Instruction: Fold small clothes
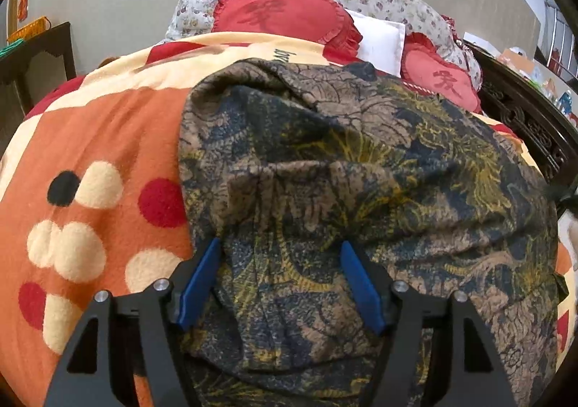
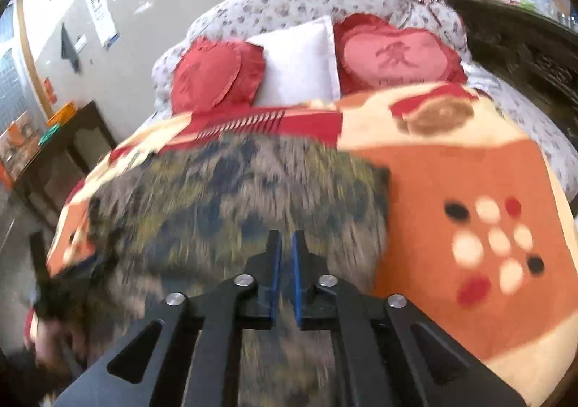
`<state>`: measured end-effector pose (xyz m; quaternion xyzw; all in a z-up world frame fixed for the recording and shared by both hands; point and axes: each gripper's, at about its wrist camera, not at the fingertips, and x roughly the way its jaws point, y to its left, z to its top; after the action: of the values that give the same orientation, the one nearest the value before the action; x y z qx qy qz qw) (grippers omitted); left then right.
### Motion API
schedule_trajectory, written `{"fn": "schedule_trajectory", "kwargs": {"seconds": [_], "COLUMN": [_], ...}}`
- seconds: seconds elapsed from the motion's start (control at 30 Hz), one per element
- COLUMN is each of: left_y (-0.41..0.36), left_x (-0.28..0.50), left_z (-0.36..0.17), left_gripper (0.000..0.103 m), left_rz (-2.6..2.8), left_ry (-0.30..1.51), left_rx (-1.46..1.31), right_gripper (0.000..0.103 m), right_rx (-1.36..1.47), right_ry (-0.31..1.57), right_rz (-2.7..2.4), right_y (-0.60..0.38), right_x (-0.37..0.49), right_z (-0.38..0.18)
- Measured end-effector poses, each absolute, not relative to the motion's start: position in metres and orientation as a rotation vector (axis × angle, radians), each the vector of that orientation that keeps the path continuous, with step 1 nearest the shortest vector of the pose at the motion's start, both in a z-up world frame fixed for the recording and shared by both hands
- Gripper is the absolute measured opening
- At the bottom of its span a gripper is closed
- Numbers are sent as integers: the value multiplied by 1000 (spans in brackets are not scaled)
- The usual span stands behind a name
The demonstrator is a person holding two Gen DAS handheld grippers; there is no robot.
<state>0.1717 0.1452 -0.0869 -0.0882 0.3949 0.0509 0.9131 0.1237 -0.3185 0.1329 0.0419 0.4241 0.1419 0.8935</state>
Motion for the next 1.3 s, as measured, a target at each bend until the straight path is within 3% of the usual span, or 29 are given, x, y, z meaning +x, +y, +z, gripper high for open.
{"fn": "schedule_trajectory", "kwargs": {"seconds": [0.07,0.1,0.27,0.47,0.57,0.7,0.83,0.93,1.13,1.2,1.3], "left_y": [143,143,143,143,143,143,144,142,143,142,143], "left_x": [172,171,172,172,172,174,174,174,174,174,173], "left_z": [-87,-88,-88,-88,-88,-90,-90,-90,-91,-91,-90], "left_gripper": [73,73,74,74,74,74,75,75,75,75,76], "left_rz": [106,107,107,107,108,111,113,114,114,116,120], "left_ry": [817,816,817,816,818,819,820,825,823,824,823], "left_rx": [-179,-178,-178,-178,-176,-171,-168,-165,-163,-158,-147], "right_gripper": [25,25,25,25,39,39,39,39,39,42,42], "right_rx": [39,37,-8,53,-60,9,-48,-188,-185,-221,-206], "right_ry": [1007,937,1042,935,863,898,792,950,867,968,957], "right_rz": [245,243,193,334,337,276,402,410,374,324,337], "right_y": [-310,-308,-281,-218,-178,-164,-125,-89,-78,-84,-91], "right_x": [144,146,176,179,177,195,178,191,177,179,167], "right_z": [103,101,75,55,22,5,2,-66,-80,-117,-129]}}
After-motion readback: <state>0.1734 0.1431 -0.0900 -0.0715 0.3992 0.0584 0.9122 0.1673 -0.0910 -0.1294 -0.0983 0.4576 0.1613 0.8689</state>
